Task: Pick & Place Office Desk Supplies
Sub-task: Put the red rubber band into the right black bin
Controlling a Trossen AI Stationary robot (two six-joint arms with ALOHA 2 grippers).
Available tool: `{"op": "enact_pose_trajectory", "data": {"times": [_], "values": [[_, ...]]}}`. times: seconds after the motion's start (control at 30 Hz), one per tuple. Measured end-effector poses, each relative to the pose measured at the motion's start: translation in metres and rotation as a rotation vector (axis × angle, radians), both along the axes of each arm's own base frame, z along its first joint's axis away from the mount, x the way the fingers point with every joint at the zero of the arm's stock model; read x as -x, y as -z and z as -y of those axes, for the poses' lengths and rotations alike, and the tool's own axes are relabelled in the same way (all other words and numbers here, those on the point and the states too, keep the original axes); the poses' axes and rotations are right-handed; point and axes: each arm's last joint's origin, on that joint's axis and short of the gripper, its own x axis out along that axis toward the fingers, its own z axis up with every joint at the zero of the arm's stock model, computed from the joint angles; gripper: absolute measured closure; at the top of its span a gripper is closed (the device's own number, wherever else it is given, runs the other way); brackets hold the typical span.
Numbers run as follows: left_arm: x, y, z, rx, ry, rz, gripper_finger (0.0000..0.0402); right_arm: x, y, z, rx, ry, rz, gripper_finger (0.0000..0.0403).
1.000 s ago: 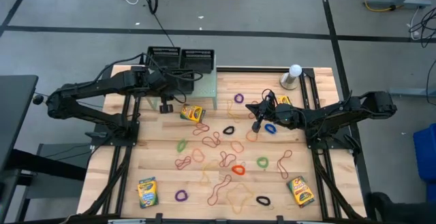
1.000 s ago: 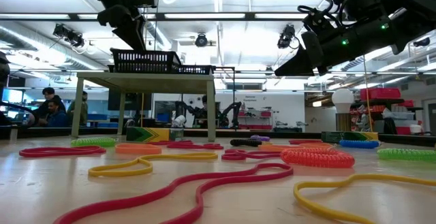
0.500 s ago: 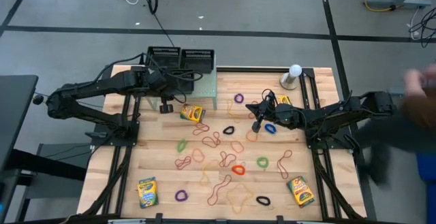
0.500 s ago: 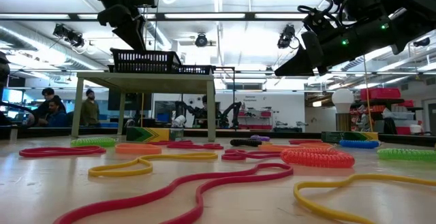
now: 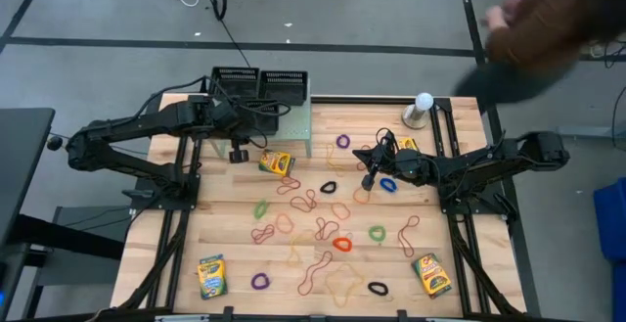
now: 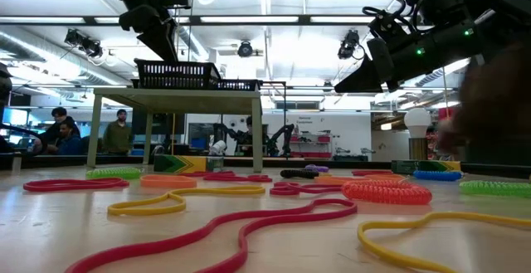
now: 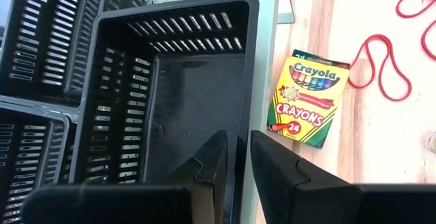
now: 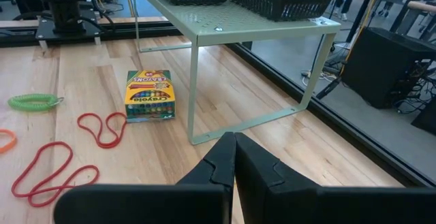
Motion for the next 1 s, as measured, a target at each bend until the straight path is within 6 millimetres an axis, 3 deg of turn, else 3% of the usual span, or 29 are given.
{"op": "enact_pose_trajectory", "data": {"times": [0.53,0.8,1.0], "values": [[0.001,0.0,-0.001,-0.027,-0.052,0.002,0.0218,0.0,0.0,0.0,0.0,0.0,0.0,0.0387],[0.001,-0.024,0.005,-0.045,-0.035,0.047,0.0213,0.0,0.0,0.0,0.0,0.0,0.0,0.0387],[0.001,-0.045,0.019,-0.038,-0.042,0.146,0.0234,0.0,0.0,0.0,0.012,-0.003,-0.008,0.0387]]}}
